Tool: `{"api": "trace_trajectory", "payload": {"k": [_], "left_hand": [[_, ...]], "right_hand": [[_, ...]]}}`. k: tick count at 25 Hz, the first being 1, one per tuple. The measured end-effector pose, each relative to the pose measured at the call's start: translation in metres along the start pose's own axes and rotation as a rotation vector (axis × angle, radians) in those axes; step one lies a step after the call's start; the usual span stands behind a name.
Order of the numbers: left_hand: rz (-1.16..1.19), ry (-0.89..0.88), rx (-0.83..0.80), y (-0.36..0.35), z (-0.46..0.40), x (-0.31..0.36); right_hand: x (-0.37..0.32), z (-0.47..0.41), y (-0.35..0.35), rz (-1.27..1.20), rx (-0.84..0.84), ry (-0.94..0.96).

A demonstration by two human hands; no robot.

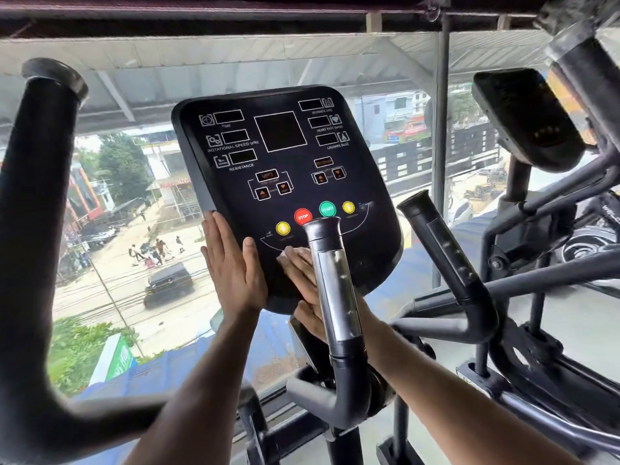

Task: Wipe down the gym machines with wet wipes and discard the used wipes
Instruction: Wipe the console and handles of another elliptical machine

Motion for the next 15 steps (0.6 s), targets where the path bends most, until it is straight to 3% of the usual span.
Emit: {"api": "trace_trajectory", "payload": {"k": [3,6,10,15], "left_hand": [[0.004,0.004,-0.023,-0.003,0.002,0.003],[-0.011,0.003,-0.020,-0.002,0.003,0.002],[0.004,0.021,-0.021,-0.003,0.002,0.002],[0.023,0.002,-0.015,-0.003,0.001,0.000]], "right_hand": [[0.027,-0.002,0.012,0.329,0.012,0.160],[0.075,-0.010,0.044,0.523,0.129,-0.002],[0.083,-0.014,0.042,0.522,0.175,-0.103],[0.021,0.033,0.003,0.223,0.214,0.120]]}}
Point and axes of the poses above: each hand's wrist, its own z-axis away from the middle knuckle, its own y-axis out of the back of the hand, x = y × z, the point moved 4 cm from there along -z, towards the middle knuckle, and after that the axes turned 9 degrees about x, right-handed, at the moved point
